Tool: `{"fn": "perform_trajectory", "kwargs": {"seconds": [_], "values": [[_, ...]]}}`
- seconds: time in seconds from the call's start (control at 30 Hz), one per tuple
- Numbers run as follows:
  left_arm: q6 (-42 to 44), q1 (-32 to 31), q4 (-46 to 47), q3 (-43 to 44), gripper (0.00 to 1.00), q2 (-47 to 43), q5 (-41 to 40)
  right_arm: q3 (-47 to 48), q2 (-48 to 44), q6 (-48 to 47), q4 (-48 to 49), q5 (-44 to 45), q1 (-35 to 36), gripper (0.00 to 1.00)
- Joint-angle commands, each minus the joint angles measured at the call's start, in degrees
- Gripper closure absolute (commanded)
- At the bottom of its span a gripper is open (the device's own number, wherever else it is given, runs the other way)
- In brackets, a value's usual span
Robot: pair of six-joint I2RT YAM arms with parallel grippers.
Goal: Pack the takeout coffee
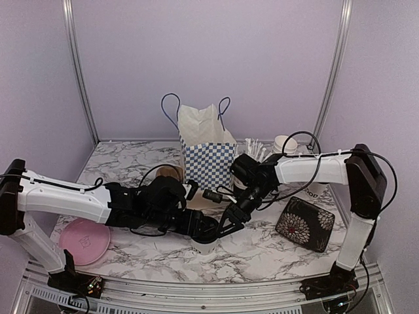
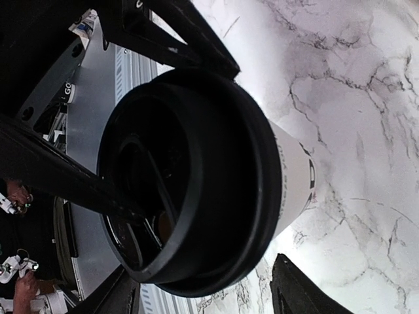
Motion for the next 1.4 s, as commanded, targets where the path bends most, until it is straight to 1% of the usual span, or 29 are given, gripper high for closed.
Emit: {"fn": "perform_trajectory", "kwargs": {"seconds": [0.0,0.2,0.37,0.43,0.5,0.57,0.67,0.8,1.03,1.2,1.37], "values": [[4.58,-1.01,-9.32,-0.43,0.32,-1.47,-3.67,2.98,0.66,-4.13,0.69,5.72,-0.13,0.32],[10.04,-1.0,-9.18,5.27,0.25,-4.54,-8.13,2.66,-3.92,-6.36,-0.4,3.63,-0.17,0.25],[8.66,-1.01,-9.24,4.59,0.22,-6.76,-8.31,2.16,-6.15,-7.34,-1.1,3.78,-0.13,0.25],[5.31,-0.81,-9.95,2.88,0.24,-8.48,-8.86,2.11,-6.65,-7.35,-1.1,4.25,-0.26,0.25],[-0.92,0.05,-11.14,0.0,0.27,-10.61,-8.74,2.14,-6.65,-7.08,-0.93,4.52,-0.32,0.27],[-7.4,0.59,-10.24,-2.96,0.31,-13.1,-6.59,2.37,-6.28,-6.72,-0.71,4.59,-0.4,0.3],[-11.84,0.63,-8.18,-5.3,0.36,-15.52,-4.05,3.25,-5.29,-6.14,-0.41,5.1,-0.39,0.33],[-16.19,0.77,-5.29,-7.98,0.42,-16.28,-1.61,4.14,-3.83,-5.65,-0.19,5.27,-0.48,0.36],[-17.32,1.73,1.04,-11.87,0.51,-14.85,1.82,4.44,-3.04,-5.42,0.13,5.48,-0.5,0.39],[-16.72,2.13,3.28,-12.66,0.52,-13.49,4.52,4.27,-3.03,-5.29,0.48,5.58,-0.48,0.4],[-15.98,2.56,5.19,-12.82,0.52,-12.43,5.42,4.37,-2.48,-5.16,0.74,5.22,-0.53,0.41]]}}
